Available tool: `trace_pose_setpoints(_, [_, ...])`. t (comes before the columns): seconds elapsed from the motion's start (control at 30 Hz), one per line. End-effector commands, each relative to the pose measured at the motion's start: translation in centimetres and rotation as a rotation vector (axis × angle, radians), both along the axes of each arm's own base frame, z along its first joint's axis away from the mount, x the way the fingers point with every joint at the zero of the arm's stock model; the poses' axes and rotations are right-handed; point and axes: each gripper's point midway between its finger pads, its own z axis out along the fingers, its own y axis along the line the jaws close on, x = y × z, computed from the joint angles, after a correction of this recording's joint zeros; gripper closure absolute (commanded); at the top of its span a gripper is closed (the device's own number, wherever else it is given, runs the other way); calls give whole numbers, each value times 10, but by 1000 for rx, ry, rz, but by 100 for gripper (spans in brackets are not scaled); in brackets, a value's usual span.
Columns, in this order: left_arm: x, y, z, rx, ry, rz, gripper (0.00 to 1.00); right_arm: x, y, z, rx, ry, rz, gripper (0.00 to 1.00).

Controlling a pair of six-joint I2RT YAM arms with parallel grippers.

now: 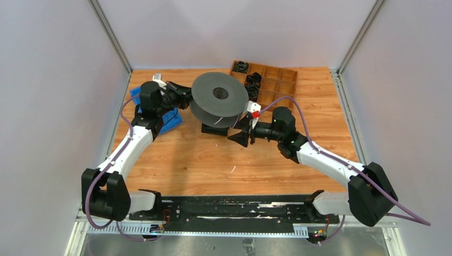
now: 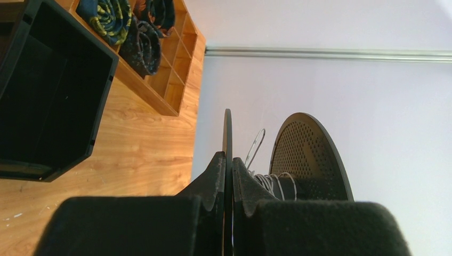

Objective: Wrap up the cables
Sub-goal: Wrap the cable around the cable reel.

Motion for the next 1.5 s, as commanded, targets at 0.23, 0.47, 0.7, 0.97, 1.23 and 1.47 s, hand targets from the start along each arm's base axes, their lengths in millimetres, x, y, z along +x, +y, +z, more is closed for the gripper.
trace_pose_setpoints(0.23, [-2, -2, 21, -52, -52, -13, 100, -15, 0, 23, -46, -145, 90, 72])
trace_pose_setpoints(0.47, [-2, -2, 24, -56, -57, -14, 100, -55, -23, 20, -161, -208, 235, 55])
trace_pose_setpoints(0.7, [-2, -3, 24, -60, -53, -16, 100, -49, -34, 23, -173, -243, 143, 44])
trace_pose_setpoints(0.97, [-3, -2, 25, -60, -55, -15, 100, -36, -24, 22, -137, -194, 107, 66])
trace_pose_setpoints(1.23, [0, -1, 20, -40, -58, -7, 100, -41, -3, 45, -70, -101, 157, 99])
trace_pose_setpoints(1.47, [7, 0, 13, -9, -63, 7, 100, -47, 26, 57, -66, -13, 195, 99])
